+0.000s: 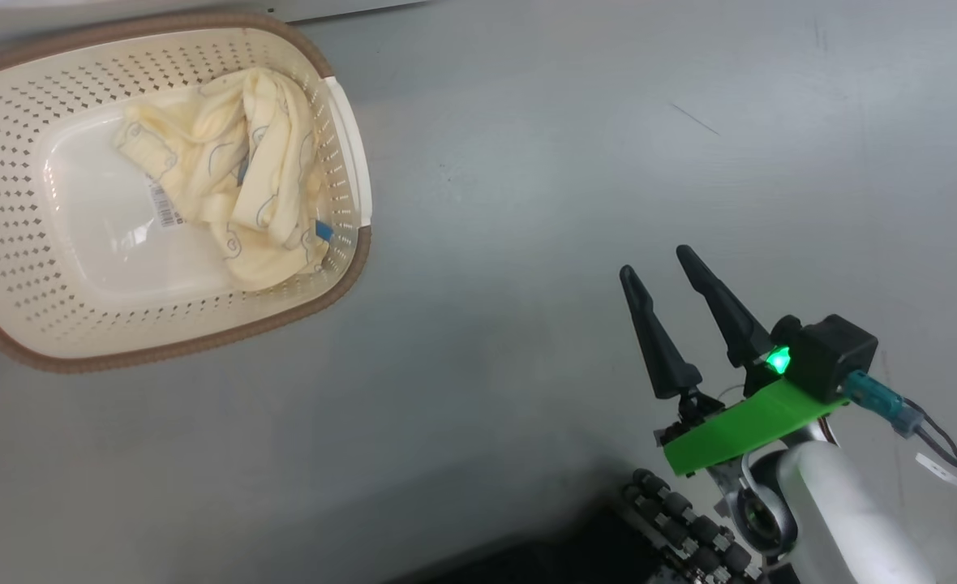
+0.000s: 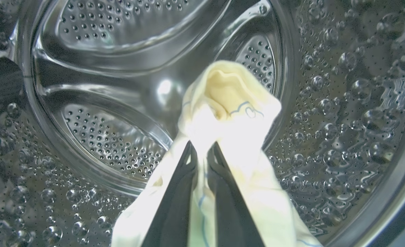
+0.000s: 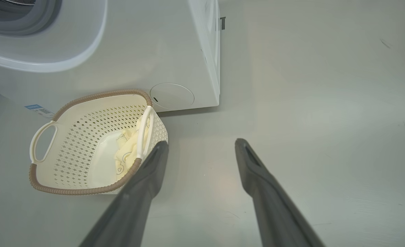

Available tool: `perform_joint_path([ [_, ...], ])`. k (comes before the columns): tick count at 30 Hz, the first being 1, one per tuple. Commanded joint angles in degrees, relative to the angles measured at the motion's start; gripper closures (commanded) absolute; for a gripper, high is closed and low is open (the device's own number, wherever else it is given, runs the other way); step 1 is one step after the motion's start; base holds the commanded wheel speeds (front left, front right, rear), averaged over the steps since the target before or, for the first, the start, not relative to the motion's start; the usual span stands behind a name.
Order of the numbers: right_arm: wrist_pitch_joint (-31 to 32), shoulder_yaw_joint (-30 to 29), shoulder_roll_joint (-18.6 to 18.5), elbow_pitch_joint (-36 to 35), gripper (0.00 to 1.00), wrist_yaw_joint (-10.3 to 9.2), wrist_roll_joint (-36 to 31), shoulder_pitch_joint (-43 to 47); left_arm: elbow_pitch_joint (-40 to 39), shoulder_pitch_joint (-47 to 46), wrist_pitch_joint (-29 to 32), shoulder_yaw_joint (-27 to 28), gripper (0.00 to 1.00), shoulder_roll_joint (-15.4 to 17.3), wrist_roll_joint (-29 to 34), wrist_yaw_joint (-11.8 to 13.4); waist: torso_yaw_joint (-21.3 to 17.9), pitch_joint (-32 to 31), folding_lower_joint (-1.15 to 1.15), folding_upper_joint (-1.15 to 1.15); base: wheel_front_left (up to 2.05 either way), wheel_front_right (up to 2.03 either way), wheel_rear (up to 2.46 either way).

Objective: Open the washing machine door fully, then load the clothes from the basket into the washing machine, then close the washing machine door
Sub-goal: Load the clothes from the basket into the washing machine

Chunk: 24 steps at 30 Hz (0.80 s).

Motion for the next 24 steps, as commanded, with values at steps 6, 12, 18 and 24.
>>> perform_joint_path([
  [6,-0.4,1.1,0.0,-0.9,0.00,0.03,0.3,0.3,0.9,-2.1,-0.7,0.9,1.00,2.1,-1.1,-0.7,-0.2,0.3,0.00,0.00,0.00,0.00,0.00],
  [12,-0.4,1.0,0.0,-0.3,0.00,0.03,0.5,0.2,6.1,-1.1,0.7,1.5,0.00,1.0,-3.0,-1.1,0.0,-0.4,0.00,0.00,0.00,0.00,0.00],
  [18,-0.4,0.5,0.0,-0.2,0.00,0.03,0.5,0.1,10.0,-0.3,2.5,1.4,0.00,0.0,-4.3,-1.4,0.5,-1.4,0.00,0.00,0.00,0.00,0.00],
  [24,-0.4,0.0,0.1,-0.1,0.00,0.03,0.4,-0.4,11.6,0.8,2.1,1.5,0.00,-1.5,-5.4,-0.9,1.2,-2.8,0.00,0.00,0.00,0.00,0.00],
])
